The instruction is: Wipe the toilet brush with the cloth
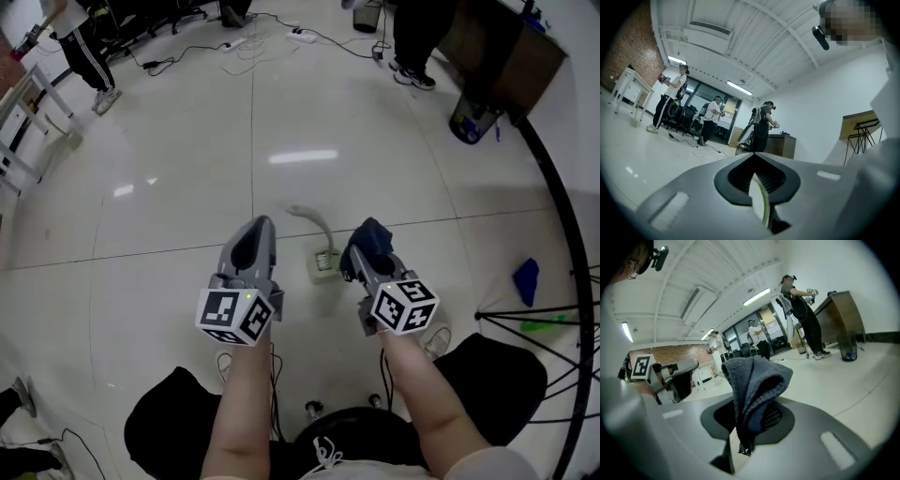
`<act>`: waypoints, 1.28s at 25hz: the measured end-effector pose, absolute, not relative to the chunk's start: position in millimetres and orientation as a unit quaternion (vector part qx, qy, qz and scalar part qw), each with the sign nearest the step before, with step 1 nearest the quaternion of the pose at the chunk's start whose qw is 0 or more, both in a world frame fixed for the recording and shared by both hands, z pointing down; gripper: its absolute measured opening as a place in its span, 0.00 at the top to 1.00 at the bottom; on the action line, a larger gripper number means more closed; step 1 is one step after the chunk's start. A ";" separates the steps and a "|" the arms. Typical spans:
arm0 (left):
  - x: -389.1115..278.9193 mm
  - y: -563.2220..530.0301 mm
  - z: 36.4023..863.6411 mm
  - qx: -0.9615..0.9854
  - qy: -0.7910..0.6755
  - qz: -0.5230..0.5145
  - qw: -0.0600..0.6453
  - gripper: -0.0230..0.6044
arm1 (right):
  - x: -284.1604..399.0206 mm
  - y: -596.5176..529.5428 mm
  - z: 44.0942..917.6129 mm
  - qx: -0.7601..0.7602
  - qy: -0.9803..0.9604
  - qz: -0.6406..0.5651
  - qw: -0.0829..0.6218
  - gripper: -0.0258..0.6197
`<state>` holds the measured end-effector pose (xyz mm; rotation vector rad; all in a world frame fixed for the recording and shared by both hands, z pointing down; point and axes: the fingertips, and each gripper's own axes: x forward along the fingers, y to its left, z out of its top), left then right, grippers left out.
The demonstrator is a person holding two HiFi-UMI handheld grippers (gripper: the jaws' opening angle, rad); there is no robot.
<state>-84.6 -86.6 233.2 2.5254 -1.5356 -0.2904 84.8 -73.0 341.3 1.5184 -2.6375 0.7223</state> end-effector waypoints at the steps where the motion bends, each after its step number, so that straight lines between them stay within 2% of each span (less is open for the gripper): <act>1: -84.3 -78.9 230.1 0.845 -0.520 -0.097 0.081 0.95 | 94.6 -69.8 327.4 0.494 -0.843 0.214 0.003 0.85; 8: -52.9 -21.1 248.6 0.849 -0.517 -0.063 0.086 0.95 | 139.4 -38.8 279.7 0.557 -0.826 0.060 0.050 0.85; 16: -51.4 4.6 272.5 0.835 -0.542 -0.035 0.090 0.95 | 150.4 -14.2 313.3 0.559 -0.821 0.089 0.080 0.86; 25: -61.5 4.1 289.3 0.823 -0.555 -0.040 0.113 0.95 | 141.5 -14.2 316.2 0.548 -0.827 0.091 0.081 0.86; 32: -63.2 -0.5 292.0 0.822 -0.562 -0.016 0.089 0.95 | 132.1 -15.2 308.7 0.539 -0.835 0.074 0.084 0.86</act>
